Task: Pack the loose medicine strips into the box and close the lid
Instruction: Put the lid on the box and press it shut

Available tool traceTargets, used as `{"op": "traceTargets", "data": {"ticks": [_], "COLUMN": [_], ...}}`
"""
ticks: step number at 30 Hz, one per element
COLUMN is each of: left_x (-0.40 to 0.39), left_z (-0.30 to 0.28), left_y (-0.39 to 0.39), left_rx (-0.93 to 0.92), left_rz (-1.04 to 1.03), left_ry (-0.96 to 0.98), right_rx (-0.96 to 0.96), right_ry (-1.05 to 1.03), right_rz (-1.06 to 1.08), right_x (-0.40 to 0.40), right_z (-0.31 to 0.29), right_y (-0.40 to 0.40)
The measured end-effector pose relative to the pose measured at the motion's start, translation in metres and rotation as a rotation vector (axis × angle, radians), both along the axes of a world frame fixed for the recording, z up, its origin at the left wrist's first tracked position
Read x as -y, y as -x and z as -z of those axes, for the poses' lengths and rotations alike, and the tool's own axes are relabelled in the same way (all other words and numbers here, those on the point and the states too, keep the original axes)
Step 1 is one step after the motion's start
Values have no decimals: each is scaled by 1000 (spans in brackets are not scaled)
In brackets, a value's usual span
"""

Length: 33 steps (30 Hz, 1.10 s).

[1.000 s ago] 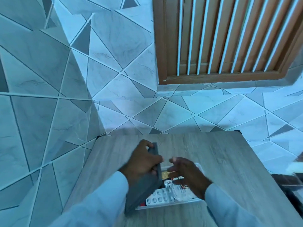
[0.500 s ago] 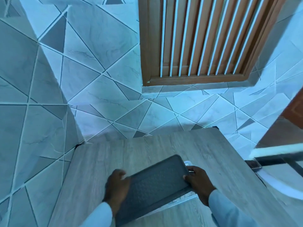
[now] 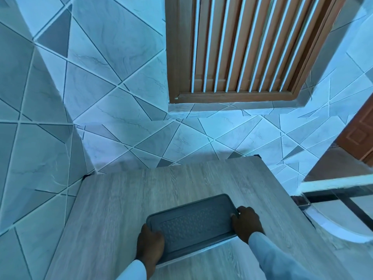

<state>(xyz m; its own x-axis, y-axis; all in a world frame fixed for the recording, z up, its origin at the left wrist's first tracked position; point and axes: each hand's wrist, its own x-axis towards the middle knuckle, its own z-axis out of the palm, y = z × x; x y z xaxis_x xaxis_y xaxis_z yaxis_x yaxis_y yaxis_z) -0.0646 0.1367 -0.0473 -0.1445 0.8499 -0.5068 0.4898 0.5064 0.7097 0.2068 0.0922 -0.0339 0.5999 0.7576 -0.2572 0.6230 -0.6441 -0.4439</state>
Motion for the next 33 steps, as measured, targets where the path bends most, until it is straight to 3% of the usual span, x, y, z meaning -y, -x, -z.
{"op": "traceTargets", "data": {"ticks": [4, 8, 10, 18, 30, 33], "left_x": [1, 6, 8, -10, -22, -25], "left_z": [6, 18, 20, 12, 24, 24], "left_y": [-4, 1, 3, 20, 30, 30], "left_rx": [-27, -132, -122, -90, -198, -264], "left_rz": [18, 40, 48, 49, 174, 252], "left_ry": [-61, -175, -208, -201, -262, -306], "right_rx": [42, -156, -164, -87, 55, 169], "right_ry": [8, -81, -111, -109, -88, -102], "right_rz": [10, 57, 60, -11, -230, -245], "right_x": [3, -2, -1, 11, 16, 13], "right_z": [14, 21, 22, 39, 45, 41], "right_y": [-3, -10, -11, 18, 38, 43]}}
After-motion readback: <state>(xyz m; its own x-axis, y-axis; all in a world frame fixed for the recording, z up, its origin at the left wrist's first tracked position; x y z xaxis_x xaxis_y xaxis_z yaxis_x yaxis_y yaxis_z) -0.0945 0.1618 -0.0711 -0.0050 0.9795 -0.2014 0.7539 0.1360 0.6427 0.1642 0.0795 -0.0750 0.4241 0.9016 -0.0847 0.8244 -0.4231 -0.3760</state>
